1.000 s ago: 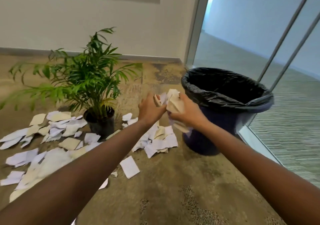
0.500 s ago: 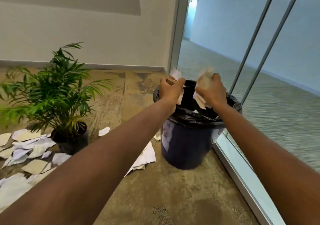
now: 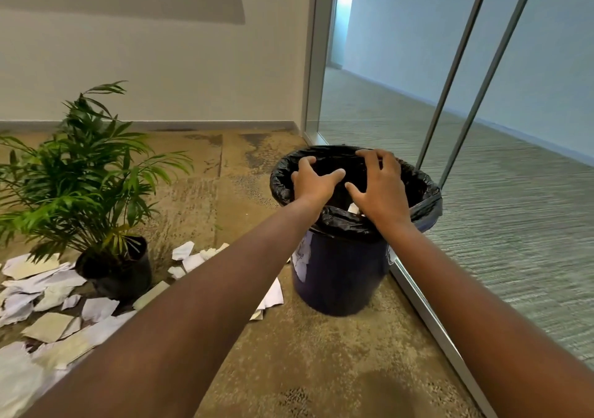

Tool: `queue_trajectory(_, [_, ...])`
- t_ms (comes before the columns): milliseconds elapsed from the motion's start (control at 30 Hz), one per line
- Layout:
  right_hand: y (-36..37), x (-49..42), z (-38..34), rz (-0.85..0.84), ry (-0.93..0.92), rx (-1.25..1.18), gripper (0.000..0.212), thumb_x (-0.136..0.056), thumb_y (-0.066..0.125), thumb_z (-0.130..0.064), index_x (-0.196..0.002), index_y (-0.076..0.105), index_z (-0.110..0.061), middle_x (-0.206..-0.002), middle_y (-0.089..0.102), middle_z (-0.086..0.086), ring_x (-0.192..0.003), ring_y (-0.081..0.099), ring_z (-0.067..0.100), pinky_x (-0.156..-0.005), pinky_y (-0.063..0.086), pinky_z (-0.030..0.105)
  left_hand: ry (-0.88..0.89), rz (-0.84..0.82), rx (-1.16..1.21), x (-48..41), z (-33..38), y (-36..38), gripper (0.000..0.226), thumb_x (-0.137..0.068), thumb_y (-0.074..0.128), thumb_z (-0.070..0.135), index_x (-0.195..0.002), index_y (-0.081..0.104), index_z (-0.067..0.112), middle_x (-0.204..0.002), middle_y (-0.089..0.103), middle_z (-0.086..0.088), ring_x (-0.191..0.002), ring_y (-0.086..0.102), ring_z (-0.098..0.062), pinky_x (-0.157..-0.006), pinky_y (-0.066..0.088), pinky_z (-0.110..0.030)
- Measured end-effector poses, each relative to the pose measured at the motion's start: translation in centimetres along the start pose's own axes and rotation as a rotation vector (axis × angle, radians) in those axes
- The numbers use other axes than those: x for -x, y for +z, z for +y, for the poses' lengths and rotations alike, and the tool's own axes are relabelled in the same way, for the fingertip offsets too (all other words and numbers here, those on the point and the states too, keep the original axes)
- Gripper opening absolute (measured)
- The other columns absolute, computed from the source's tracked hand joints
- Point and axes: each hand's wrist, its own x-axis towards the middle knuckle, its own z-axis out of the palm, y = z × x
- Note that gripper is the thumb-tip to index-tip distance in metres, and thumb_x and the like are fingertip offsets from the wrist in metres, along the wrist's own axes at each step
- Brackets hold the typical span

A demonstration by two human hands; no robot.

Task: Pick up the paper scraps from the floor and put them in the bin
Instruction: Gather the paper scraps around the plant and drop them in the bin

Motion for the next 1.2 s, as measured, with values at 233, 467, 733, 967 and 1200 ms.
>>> queue_trajectory(233, [-0.2, 0.8, -0.7, 0.208, -0.175, -0.004, 0.024, -0.085, 0.055, -0.005, -0.109, 0.060, -0.004, -0.110, 0.055, 0.018, -0.105, 0.052, 0.032, -0.080, 0.048, 0.031, 0.450, 0.131, -0.264, 1.4, -3.1, -6.2, 0.030, -0.094, 0.050, 0.013, -0.124, 0.048, 0.013, -0.129, 0.047, -0.008, -0.106, 0.046, -0.010, -0.086, 0.041, -0.022])
queue_trajectory(467, [-0.5, 0.6, -2.0, 0.216, -0.253, 0.152, 0.025, -0.080, 0.051, 0.007, -0.099, 0.066, 0.000, -0.097, 0.060, 0.023, -0.092, 0.055, 0.042, -0.072, 0.049, 0.046, 0.234, 0.133, -0.684, 1.6, -10.5, -15.1, 0.038, -0.091, 0.051, 0.009, -0.129, 0.046, 0.009, -0.136, 0.037, -0.016, -0.123, 0.046, -0.031, -0.102, 0.038, -0.035])
queue_trajectory(733, [0.9, 0.5, -9.4, 0.251, -0.418, 0.130, 0.020, -0.082, 0.054, 0.003, -0.097, 0.067, -0.001, -0.095, 0.062, 0.021, -0.089, 0.057, 0.041, -0.067, 0.051, 0.042, -0.136, -0.290, -1.301, 2.5, -17.5, -19.8, 0.061, -0.094, 0.050, 0.029, -0.144, 0.021, 0.012, -0.154, 0.012, -0.021, -0.146, 0.006, -0.037, -0.117, 0.012, -0.054])
queue_trajectory(967, [5.9, 4.0, -15.1, -0.054, -0.749, 0.236, 0.027, -0.061, 0.073, 0.004, -0.086, 0.070, -0.007, -0.087, 0.067, 0.014, -0.075, 0.065, 0.030, -0.057, 0.053, 0.028, -0.083, -0.382, -1.269, 2.5, -18.3, -17.2, 0.065, -0.094, 0.051, 0.024, -0.147, 0.016, 0.013, -0.156, 0.004, -0.020, -0.146, -0.004, -0.038, -0.115, 0.001, -0.060])
queue_trajectory(1200, [13.7, 7.6, -13.0, -0.684, -0.378, 0.391, 0.036, -0.090, 0.049, -0.018, -0.126, 0.045, -0.018, -0.129, 0.042, 0.006, -0.117, 0.044, 0.024, -0.083, 0.051, 0.034, -0.116, -0.350, -1.290, 2.0, -20.3, -18.0, 0.067, -0.093, 0.050, 0.029, -0.147, 0.013, 0.015, -0.157, 0.003, -0.018, -0.146, -0.003, -0.038, -0.114, 0.006, -0.063])
